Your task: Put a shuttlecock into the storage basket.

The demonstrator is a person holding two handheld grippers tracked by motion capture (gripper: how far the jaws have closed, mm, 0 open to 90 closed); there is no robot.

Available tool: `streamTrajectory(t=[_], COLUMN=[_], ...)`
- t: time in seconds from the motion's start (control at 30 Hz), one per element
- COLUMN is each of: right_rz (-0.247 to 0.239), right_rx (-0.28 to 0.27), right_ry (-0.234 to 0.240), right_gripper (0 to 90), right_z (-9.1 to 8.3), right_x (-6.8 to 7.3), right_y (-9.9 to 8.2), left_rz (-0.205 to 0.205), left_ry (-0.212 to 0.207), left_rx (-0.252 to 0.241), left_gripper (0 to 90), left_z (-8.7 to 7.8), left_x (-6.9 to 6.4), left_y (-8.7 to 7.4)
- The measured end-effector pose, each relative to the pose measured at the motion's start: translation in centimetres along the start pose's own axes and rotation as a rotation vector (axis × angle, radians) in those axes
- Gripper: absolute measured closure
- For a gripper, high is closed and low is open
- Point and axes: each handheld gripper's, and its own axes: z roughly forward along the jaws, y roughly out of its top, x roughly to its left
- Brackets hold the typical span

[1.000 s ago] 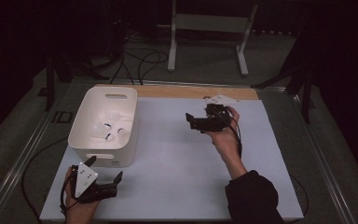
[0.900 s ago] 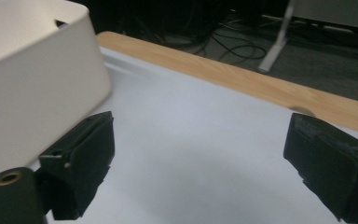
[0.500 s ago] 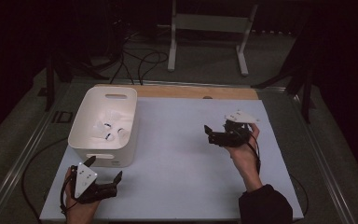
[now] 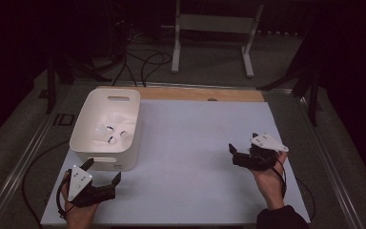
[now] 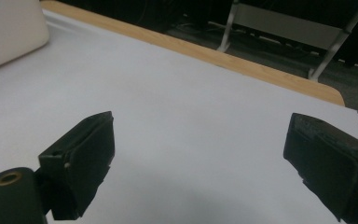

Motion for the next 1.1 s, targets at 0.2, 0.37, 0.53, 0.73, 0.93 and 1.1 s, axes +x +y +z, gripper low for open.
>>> streamTrajectory(t=[0.2,0.37,0.53,0.73,0.93,1.1], right_rz=[0.023,0.041,0.077,0.105,0.093,0.101], right_rx=[-0.019,-0.041,-0.08,-0.118,-0.138,-0.15], right_ry=[-0.011,0.002,0.03,0.067,0.073,0.062], right_gripper=[8.9,8.8,8.8,8.8,8.8,8.8], right_z=[-1.0,-1.4,-1.9,-2.3,-2.6,-2.8], right_x=[-0.4,-0.4,-0.6,-0.8,-0.5,-0.9], right_y=[-1.1,-2.0,-2.9,-4.1,-4.7,-5.0], left_rz=[0.005,-0.004,0.0,0.002,-0.005,-0.002], left_ry=[0.003,0.01,0.012,0.014,0.016,0.015], left_rx=[-0.007,-0.017,-0.014,-0.014,-0.023,-0.022], left_gripper=[0.2,0.2,0.2,0.2,0.2,0.2], left_z=[0.0,0.0,0.0,0.2,0.1,0.1], left_x=[-0.1,0.1,0.2,0.3,0.3,0.3], left_y=[0.2,0.3,0.4,0.4,0.4,0.3])
